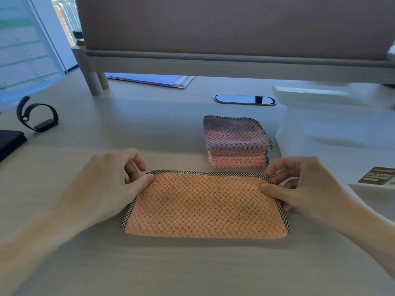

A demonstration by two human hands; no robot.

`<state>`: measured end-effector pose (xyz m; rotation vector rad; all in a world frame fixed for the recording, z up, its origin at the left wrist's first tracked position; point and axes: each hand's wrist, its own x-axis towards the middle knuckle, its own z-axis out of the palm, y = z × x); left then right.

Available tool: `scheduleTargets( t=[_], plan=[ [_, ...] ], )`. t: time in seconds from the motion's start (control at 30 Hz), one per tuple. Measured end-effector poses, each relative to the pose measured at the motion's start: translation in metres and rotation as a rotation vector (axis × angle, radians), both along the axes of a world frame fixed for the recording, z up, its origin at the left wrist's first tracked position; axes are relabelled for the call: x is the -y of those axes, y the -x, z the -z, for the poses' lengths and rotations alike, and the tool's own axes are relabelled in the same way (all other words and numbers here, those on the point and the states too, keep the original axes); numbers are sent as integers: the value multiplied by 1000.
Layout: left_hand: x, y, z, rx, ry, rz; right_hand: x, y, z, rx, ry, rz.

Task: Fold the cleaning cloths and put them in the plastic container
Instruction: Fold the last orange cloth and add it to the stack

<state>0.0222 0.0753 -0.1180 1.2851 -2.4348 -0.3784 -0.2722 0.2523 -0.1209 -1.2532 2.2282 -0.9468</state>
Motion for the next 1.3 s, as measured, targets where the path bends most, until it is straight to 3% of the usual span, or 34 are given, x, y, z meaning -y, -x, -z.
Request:
scheduleTargets(
  t=[0.13,0.3,0.6,0.8,0.93,1.0,1.1,1.3],
  plan=[
    [-21,12,-5,28,114,124,0,-4,-3,-132,20,16],
    [-53,35,11,258,34,391,4,-10,-3,-275,10,12],
    [-56,27,25,311,137,380,10,-8,4,-322,-4,55],
    [-55,21,24,262,106,373,3,-10,-2,-306,-46,35],
    [-59,15,21,281,139,393,-5,-28,-12,-567,2,3],
    [-63,17,24,299,139,418,-2,-56,-15,-637,49,-113],
    [-64,18,29,296,108,420,2,-92,4,-634,-73,-337],
    [-60,-5,24,369,84,361,-29,-83,25,-652,-244,-280]
  ],
)
